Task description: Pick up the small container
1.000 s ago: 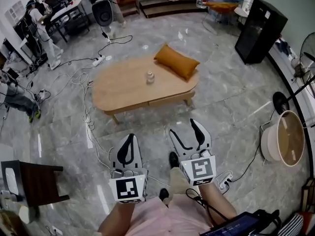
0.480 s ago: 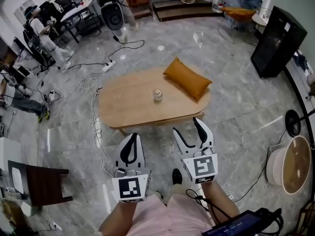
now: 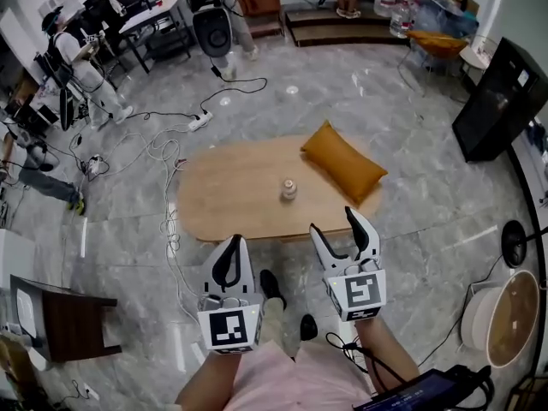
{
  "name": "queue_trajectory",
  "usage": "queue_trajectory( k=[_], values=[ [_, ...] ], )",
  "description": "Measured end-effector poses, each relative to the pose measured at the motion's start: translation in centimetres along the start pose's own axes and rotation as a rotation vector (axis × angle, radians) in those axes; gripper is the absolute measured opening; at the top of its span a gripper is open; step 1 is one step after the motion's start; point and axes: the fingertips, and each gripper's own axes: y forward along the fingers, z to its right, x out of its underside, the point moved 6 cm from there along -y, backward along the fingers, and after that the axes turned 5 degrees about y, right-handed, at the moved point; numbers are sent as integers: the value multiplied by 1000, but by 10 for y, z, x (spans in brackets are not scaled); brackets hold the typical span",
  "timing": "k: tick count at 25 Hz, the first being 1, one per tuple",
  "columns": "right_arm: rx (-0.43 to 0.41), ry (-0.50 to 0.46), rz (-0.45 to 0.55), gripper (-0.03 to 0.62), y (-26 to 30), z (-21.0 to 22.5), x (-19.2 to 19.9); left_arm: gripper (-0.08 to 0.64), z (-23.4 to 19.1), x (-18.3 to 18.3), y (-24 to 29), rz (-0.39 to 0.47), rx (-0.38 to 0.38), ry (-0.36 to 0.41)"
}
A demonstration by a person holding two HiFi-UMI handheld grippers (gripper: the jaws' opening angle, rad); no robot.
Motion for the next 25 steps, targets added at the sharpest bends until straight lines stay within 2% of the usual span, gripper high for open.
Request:
queue_trajectory(
  k=[14, 17, 25],
  values=[
    [69, -64, -57, 305, 171, 3, -8, 14, -108, 28, 166, 23, 82, -98],
    [80, -66, -63, 308, 195, 3, -6, 15, -126, 40, 189, 10, 90, -73],
    [72, -40, -105, 311, 228, 20, 27, 14, -123, 68, 229, -53, 137, -70]
  ],
)
